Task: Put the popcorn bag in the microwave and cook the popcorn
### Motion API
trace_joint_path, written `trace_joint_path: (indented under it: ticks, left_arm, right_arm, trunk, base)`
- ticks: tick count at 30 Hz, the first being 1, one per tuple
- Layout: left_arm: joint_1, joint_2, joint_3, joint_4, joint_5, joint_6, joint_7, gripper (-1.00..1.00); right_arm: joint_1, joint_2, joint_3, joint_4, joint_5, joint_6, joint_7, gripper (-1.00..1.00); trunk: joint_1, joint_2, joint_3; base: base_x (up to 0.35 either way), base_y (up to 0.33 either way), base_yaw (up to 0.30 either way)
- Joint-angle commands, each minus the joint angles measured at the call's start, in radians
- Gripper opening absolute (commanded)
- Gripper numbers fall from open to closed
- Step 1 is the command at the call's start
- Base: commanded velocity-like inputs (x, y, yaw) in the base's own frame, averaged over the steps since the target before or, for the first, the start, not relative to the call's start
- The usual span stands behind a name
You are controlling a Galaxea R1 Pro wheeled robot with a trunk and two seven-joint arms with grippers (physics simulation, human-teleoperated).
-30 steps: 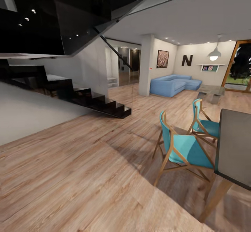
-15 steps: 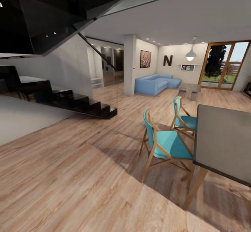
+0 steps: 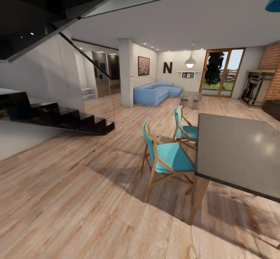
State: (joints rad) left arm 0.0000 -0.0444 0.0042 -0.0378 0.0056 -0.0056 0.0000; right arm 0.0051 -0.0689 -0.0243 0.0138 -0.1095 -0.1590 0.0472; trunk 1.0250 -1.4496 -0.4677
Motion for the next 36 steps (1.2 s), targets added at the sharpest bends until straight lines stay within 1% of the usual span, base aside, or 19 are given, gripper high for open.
trace_joint_path:
  ticks: [1,36]
  left_arm:
    - [0.0,0.0,0.0,-0.001,0.001,-0.001,0.0,1.0]
    - [0.0,0.0,0.0,-0.001,0.001,0.0,0.0,1.0]
  right_arm:
    - [0.0,0.0,-0.002,0.002,-0.01,-0.005,0.005,1.0]
    - [0.0,0.0,-0.002,0.002,-0.01,-0.005,0.005,1.0]
  trunk:
    - [0.0,0.0,-0.001]
    - [0.0,0.0,-0.001]
  base:
    - [0.0,0.0,-0.297]
    - [0.0,0.0,-0.297]
